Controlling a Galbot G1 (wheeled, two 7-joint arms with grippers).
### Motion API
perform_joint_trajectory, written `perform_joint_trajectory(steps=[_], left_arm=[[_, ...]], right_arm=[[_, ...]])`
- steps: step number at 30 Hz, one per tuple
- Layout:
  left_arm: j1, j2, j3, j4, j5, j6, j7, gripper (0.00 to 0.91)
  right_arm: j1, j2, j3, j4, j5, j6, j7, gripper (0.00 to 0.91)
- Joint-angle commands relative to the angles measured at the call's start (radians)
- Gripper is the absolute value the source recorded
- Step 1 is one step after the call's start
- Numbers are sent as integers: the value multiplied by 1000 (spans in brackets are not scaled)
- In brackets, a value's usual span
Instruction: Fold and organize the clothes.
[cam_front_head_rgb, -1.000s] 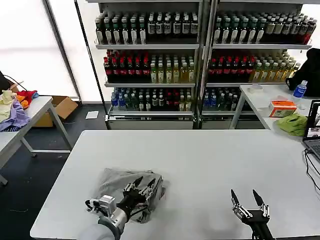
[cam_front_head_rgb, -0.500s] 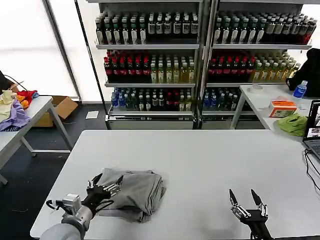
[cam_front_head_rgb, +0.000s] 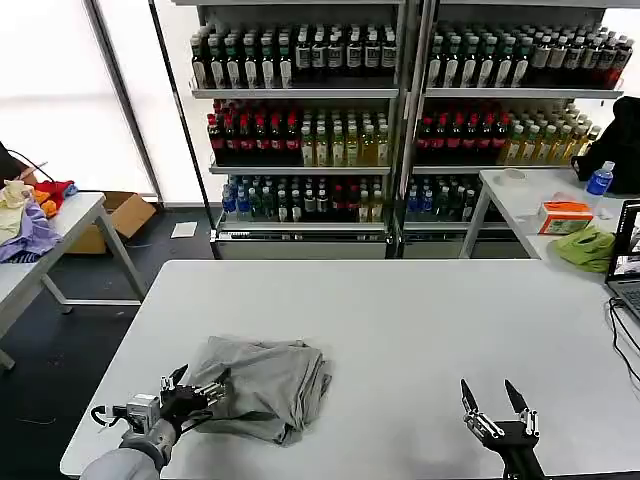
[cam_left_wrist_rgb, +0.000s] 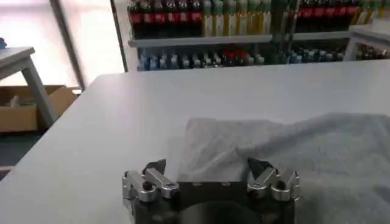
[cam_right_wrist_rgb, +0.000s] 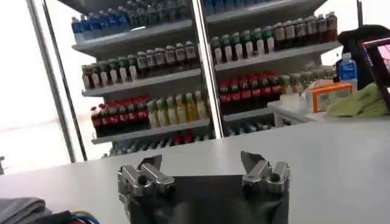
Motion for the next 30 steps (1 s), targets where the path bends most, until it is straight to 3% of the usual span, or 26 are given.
perform_joint_trajectory(steps=[1,2,3,5,9,24,27,30], left_arm=[[1,-12,-1,40,-11,7,1,867],[4,-15,-1,36,-12,7,-6,705],[4,-18,-2,34,-19,7,-16,343],[3,-23,-7,34,-40,6,-26,81],[7,-25,-11,30,-101,-6,-24,0],[20,-40,-65,-15,-306,-35,-40,0],[13,-34,-104,-29,-542,22,-123,0],[16,-29,-162,-33,-644,27,-144,0]], right_arm=[[2,1,-2,0,0,1,1,907],[3,1,-2,0,-2,0,2,907],[3,1,-3,0,-2,-1,2,907],[3,0,-3,0,-2,-2,3,907],[1,1,-5,0,-3,1,3,907],[3,1,-1,1,3,3,9,907],[7,2,-3,4,8,0,19,907],[6,3,-5,5,7,-2,23,907]])
